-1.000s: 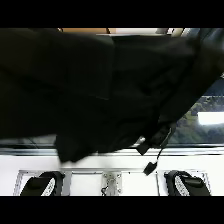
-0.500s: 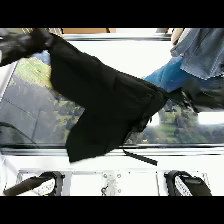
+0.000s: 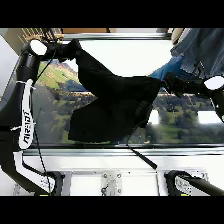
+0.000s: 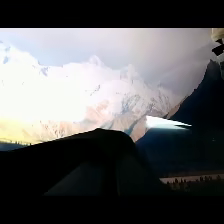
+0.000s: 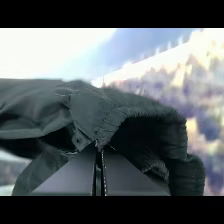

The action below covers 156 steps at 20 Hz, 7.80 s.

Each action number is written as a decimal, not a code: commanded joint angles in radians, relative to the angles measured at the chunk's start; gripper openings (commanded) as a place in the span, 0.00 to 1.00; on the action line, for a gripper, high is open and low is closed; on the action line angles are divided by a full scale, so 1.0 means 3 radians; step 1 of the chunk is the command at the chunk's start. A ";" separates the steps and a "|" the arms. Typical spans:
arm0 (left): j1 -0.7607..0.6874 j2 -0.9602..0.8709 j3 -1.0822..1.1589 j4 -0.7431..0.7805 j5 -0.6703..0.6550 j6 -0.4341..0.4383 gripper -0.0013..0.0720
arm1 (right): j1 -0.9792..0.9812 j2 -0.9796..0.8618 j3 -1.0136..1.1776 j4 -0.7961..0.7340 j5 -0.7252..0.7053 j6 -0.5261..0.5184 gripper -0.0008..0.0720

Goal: Fold the clothes and pants, and hang the long-sleeved shirts on hangers.

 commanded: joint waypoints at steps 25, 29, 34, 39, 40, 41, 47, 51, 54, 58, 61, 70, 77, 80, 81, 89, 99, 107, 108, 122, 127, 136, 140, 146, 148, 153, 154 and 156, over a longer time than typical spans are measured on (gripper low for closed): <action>0.0306 0.3292 -0.4234 -0.0104 0.0116 0.0219 0.03 | 0.1134 0.1537 -0.1086 -0.1483 0.0806 0.0258 0.03; 0.0303 0.2792 -0.3306 -0.0097 0.0478 0.0240 0.03 | 0.0977 0.1534 -0.0827 -0.1709 -0.0392 0.0674 0.03; 0.0131 0.1687 -0.2316 -0.0097 0.1185 0.0271 0.03 | 0.0427 0.1050 -0.0827 -0.1658 -0.1626 0.1286 0.04; -0.0079 0.0622 -0.1367 -0.0097 0.1289 0.0267 0.99 | 0.0383 0.0300 -0.0799 -0.0811 -0.2602 0.1294 0.80; -0.0039 0.0520 -0.1221 -0.0094 0.1171 0.0267 1.00 | 0.0362 0.0248 -0.0752 -0.0796 -0.2619 0.1292 0.82; 0.0032 0.0458 -0.1091 -0.0089 0.0998 0.0267 1.00 | 0.0341 0.0258 -0.0720 -0.0807 -0.2622 0.1239 0.82; 0.0797 0.0718 -0.1109 0.0078 -0.0573 0.0487 1.00 | 0.0095 0.0973 -0.0706 -0.0807 -0.1915 0.0332 0.81; 0.1077 0.1373 -0.2393 0.0295 -0.1012 0.0617 1.00 | 0.0099 0.1414 -0.0707 -0.0806 -0.1029 -0.0244 0.81; 0.1156 0.1827 -0.3543 0.0261 -0.0927 0.0660 1.00 | 0.0099 0.1540 -0.0707 -0.0804 -0.0613 -0.0256 0.81; 0.1148 0.2174 -0.4616 -0.0277 -0.0567 0.0978 1.00 | 0.0103 0.1539 -0.0707 -0.0759 -0.0463 -0.0243 0.81; 0.1148 0.2196 -0.4934 -0.0594 -0.0392 0.1235 1.00 | 0.0103 0.1537 -0.0707 -0.0703 -0.0456 -0.0243 0.81; 0.0989 0.1696 -0.4920 -0.1052 -0.0408 0.1705 1.00 | 0.0103 0.1535 -0.0710 -0.0708 -0.0361 -0.0244 0.81; 0.0528 0.1415 -0.4344 -0.1019 -0.0463 0.1602 0.03 | 0.0014 0.1527 -0.0734 -0.1195 0.0149 -0.0075 0.81; 0.0532 0.1550 -0.4185 -0.1021 -0.0519 0.1602 0.03 | -0.0341 0.1526 -0.1119 -0.1361 0.0711 0.0163 0.81; 0.0533 0.1610 -0.4171 -0.1021 -0.0514 0.1602 0.03 | -0.0465 0.1520 -0.1342 -0.1325 0.0772 0.0223 0.81; 0.0532 0.1778 -0.4173 -0.1026 -0.0511 0.1602 0.03 | -0.0430 0.0959 -0.2533 -0.0370 -0.0216 -0.0126 0.82; 0.0532 0.1778 -0.4173 -0.1029 -0.0516 0.1602 0.03 | 0.0273 0.0441 -0.2515 0.0973 -0.1348 -0.0908 0.82; 0.0532 0.1778 -0.4175 -0.1030 -0.0512 0.1602 0.03 | 0.0346 0.0408 -0.2506 0.1525 -0.1356 -0.1446 0.82; 0.0532 0.1778 -0.4175 -0.1030 -0.0511 0.1602 0.03 | 0.0346 0.0408 -0.2506 0.1528 -0.1357 -0.1443 0.82; 0.0535 0.1781 -0.4170 -0.1030 -0.0510 0.1579 0.03 | 0.0338 0.0425 -0.2463 0.1493 -0.1591 -0.1443 0.03; 0.0853 0.2195 -0.3548 -0.1038 -0.0573 0.1253 0.03 | 0.0233 0.0787 -0.1706 0.1082 -0.0828 -0.1434 0.03; 0.1092 0.3498 -0.0941 -0.1017 -0.0191 0.0903 0.03 | 0.0076 0.1957 0.0280 0.1045 0.0239 -0.0449 0.03; 0.1092 0.3688 -0.0669 -0.1022 -0.0071 0.0857 0.03 | 0.0076 0.2392 0.0295 0.0744 0.0538 0.0360 0.03; 0.1090 0.3072 -0.0657 -0.1024 -0.0443 0.0748 0.03 | 0.0076 0.2408 0.0252 0.0140 0.1713 0.1403 0.03; 0.0997 0.2644 -0.0664 -0.1021 -0.0584 0.0735 0.03 | 0.0076 0.2274 0.0168 0.0020 0.1911 0.1481 0.03; 0.0479 0.1354 -0.0662 -0.1025 -0.0381 0.0740 0.03 | 0.0083 0.1598 -0.0022 -0.0310 0.1780 0.1222 0.03; 0.0403 0.1127 -0.0662 -0.1033 -0.0276 0.0739 0.03 | 0.0081 0.1417 -0.0022 -0.0351 0.1668 0.1076 0.03; 0.0281 0.0790 -0.0661 -0.1045 -0.0092 0.0738 0.03 | 0.0083 0.1029 -0.0022 -0.0373 0.1329 0.0896 0.03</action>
